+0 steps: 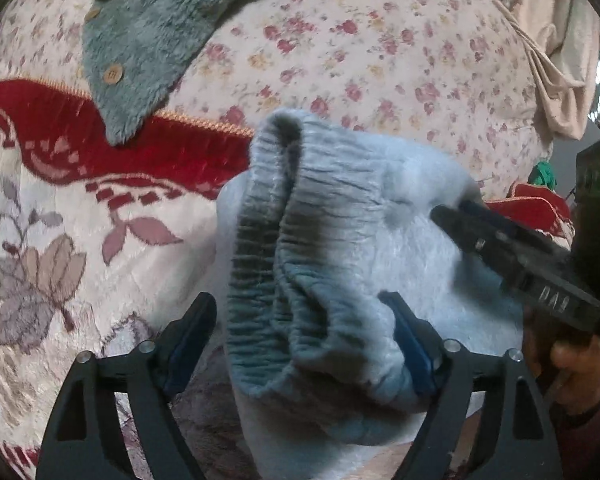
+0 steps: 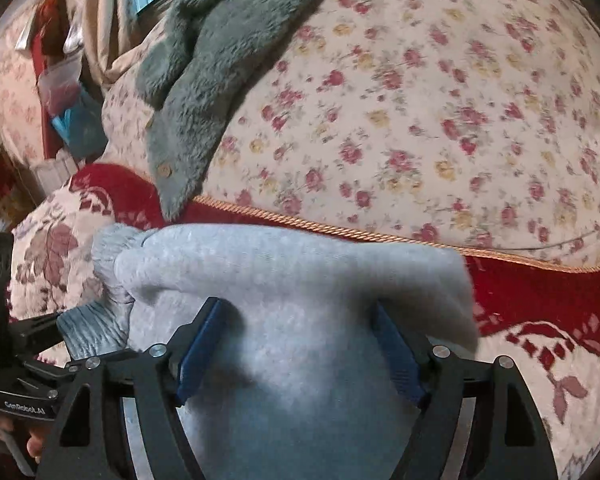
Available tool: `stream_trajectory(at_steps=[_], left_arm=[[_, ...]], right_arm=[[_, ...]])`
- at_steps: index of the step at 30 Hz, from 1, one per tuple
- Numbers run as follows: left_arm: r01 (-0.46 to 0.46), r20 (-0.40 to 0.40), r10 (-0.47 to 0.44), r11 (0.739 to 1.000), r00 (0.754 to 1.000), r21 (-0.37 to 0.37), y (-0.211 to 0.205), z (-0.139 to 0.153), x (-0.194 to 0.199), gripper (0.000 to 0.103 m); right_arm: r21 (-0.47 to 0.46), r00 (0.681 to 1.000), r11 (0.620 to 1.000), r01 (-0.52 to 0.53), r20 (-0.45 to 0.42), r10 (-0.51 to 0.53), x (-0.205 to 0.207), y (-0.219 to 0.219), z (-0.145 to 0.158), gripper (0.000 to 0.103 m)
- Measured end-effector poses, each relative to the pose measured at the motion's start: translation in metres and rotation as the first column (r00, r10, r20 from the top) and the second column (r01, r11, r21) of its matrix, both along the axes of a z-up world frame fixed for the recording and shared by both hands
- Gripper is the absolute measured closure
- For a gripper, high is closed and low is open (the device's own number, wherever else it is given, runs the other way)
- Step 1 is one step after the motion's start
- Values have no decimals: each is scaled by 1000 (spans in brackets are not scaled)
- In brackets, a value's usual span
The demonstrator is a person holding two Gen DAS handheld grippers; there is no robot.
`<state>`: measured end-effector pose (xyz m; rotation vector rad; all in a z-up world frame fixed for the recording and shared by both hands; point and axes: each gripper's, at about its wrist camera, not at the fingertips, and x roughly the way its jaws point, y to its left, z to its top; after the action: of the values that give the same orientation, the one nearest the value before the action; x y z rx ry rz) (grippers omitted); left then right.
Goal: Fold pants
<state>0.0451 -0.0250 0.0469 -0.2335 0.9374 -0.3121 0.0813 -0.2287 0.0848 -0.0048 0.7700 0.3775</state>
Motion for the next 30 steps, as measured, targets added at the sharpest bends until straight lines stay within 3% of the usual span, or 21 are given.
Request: stream_trajectory(at_steps=[3, 8, 19, 30], left_arm=[[-16, -10, 16, 1000, 1000, -20, 6, -6, 1, 14], [-27, 4, 27, 1000, 1000, -5, 0, 10, -4, 14], [-46, 166, 38, 998, 985, 44, -13, 82, -26, 14], [-57, 185, 34, 991, 982, 118, -60, 80, -24, 14]], right_arm=[[-42, 1000, 999, -15, 12, 15, 2, 11, -11, 21], [-12, 1000, 1000, -11, -9, 11, 3, 2, -5, 21], [34, 998, 998, 57, 8, -57, -39, -38, 32, 18], [79, 994, 991, 111, -24, -110, -66, -63, 31, 18]])
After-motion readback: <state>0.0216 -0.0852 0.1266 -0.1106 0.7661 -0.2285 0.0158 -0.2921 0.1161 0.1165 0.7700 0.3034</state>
